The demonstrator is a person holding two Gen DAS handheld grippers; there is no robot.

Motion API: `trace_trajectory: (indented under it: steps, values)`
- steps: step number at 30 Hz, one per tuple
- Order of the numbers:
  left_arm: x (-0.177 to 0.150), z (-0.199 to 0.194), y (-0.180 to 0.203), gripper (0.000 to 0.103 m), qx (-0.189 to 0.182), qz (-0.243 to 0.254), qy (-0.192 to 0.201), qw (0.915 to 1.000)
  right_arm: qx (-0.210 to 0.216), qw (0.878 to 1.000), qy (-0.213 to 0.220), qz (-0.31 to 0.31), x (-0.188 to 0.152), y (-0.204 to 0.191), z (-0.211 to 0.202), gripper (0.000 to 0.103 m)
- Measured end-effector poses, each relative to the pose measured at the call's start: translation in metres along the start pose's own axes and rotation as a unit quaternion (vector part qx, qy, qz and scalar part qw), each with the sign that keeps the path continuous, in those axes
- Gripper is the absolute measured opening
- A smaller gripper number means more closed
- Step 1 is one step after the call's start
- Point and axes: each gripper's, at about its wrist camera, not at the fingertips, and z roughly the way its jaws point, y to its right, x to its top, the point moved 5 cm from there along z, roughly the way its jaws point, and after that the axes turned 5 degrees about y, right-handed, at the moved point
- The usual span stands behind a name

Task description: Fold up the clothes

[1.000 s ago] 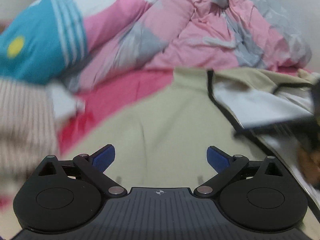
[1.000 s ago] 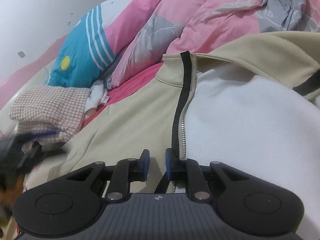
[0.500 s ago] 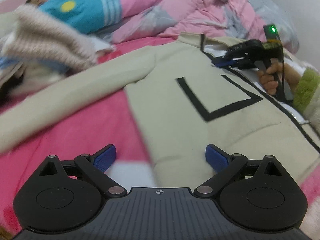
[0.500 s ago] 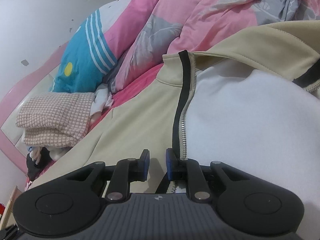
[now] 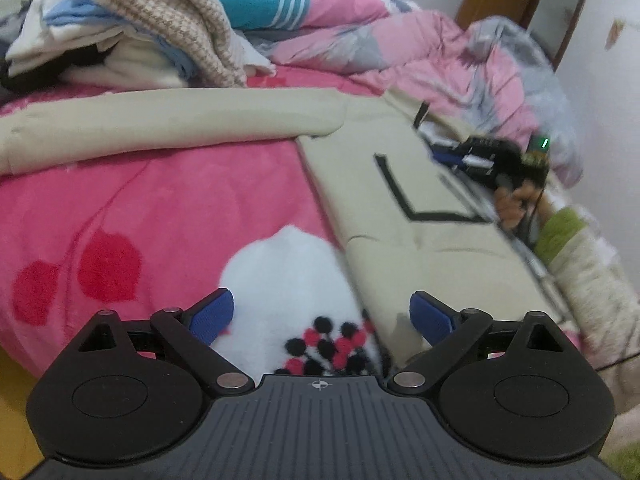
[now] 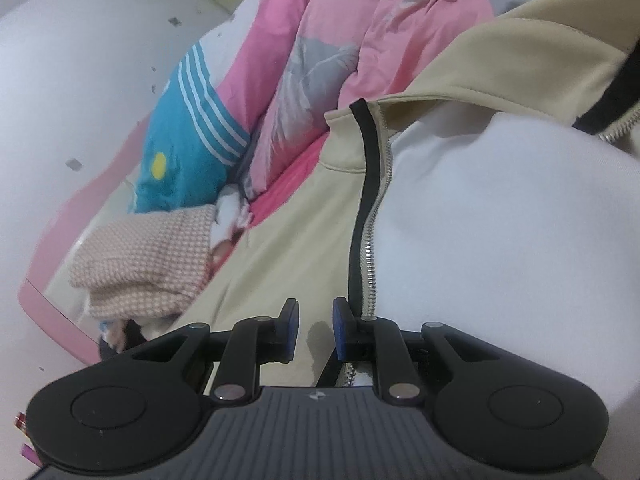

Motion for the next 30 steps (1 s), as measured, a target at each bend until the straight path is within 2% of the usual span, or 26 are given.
trace_trajectory:
  steps: [3, 6, 8, 9, 10, 13, 16, 20, 21, 23, 28, 30]
  values:
    - [-0.002, 0.004, -0.002, 0.088, -0.025, -0.017, 0.01, 0.9995, -0.03, 1.0, 0.002, 0.0, -0.003, -0.014, -0.015, 0.02]
    - [-0.001, 0.005, 0.003, 0.079, -0.044, -0.004, 0.023, 0.9987, -0.029, 0.998, 0.0, -0.054, -0.026, -0.06, -0.048, 0.021]
    - [-0.002, 0.005, 0.003, 0.071, -0.063, -0.005, 0.033, 0.9975, -0.027, 0.995, -0.008, -0.099, -0.056, -0.094, -0.071, 0.021]
    - [-0.004, 0.007, 0.002, 0.064, -0.066, -0.009, 0.034, 0.9972, -0.027, 0.992, -0.014, -0.119, -0.072, -0.108, -0.08, 0.021]
    - [-0.007, 0.008, 0.001, 0.058, -0.066, -0.01, 0.033, 0.9972, -0.038, 0.988, -0.025, -0.148, -0.093, -0.122, -0.09, 0.021]
    - [-0.013, 0.005, -0.002, 0.053, -0.066, 0.002, 0.045, 0.9968, -0.091, 0.974, -0.052, -0.201, -0.151, -0.143, -0.115, 0.021]
    - [-0.019, -0.006, -0.008, 0.051, -0.069, 0.003, 0.053, 0.9962, -0.129, 0.967, -0.043, -0.217, -0.192, -0.153, -0.146, 0.025]
    - [-0.028, -0.024, -0.021, 0.051, -0.069, -0.006, 0.056, 0.996, -0.136, 0.973, -0.006, -0.184, -0.226, -0.171, -0.198, 0.027]
    - [-0.031, -0.028, -0.024, 0.052, -0.07, -0.009, 0.055, 0.996, -0.142, 0.974, 0.002, -0.175, -0.232, -0.173, -0.208, 0.028]
    - [-0.032, -0.034, -0.027, 0.053, -0.072, -0.012, 0.058, 0.9956, -0.155, 0.975, 0.019, -0.158, -0.242, -0.176, -0.228, 0.037]
    - [-0.037, -0.05, -0.024, 0.065, -0.08, -0.005, 0.096, 0.9922, -0.173, 0.976, 0.052, -0.125, -0.247, -0.17, -0.259, 0.038]
    - [-0.044, -0.052, -0.019, 0.066, -0.093, -0.001, 0.097, 0.9909, -0.172, 0.976, 0.062, -0.116, -0.249, -0.168, -0.268, 0.038]
